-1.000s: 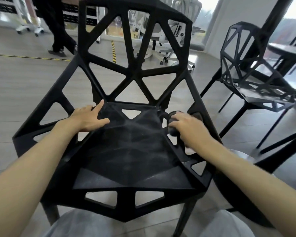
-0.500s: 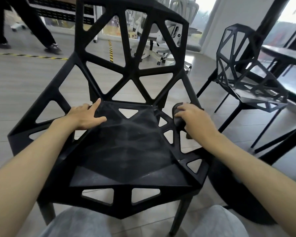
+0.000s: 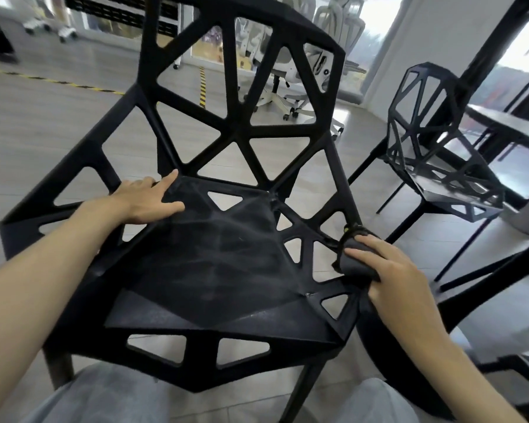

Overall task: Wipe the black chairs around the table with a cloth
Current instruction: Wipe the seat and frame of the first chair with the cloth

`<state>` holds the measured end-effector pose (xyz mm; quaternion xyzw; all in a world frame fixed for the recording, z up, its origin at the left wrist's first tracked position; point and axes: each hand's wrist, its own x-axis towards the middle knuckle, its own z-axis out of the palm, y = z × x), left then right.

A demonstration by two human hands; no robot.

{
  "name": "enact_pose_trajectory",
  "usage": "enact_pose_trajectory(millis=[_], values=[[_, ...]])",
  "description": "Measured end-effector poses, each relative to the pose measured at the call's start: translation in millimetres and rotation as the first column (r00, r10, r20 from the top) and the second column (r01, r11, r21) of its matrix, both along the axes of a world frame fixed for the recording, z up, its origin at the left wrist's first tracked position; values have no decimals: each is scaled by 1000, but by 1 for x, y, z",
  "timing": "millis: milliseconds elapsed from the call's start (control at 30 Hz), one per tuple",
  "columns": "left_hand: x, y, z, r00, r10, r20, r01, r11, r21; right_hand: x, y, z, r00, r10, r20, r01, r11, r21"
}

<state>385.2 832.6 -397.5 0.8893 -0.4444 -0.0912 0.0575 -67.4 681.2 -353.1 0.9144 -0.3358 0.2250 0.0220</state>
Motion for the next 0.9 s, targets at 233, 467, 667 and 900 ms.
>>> enact_pose_trajectory(millis=[233, 467, 667, 900], values=[[-3, 2, 7, 999, 6, -41, -5, 1000, 25, 113, -57, 46, 998, 40, 39, -37, 996, -78], [-4, 3, 5, 1000, -13, -15, 14, 1000, 20, 88, -48, 23, 998, 67, 5, -65, 988, -142], [-3, 2, 2, 999, -38, 24, 37, 999, 29, 93, -50, 30, 991, 107, 78, -98, 989, -115], [-2, 3, 1, 999, -40, 27, 38, 997, 66, 202, -123, 87, 976, 114, 186, -116, 993, 1]])
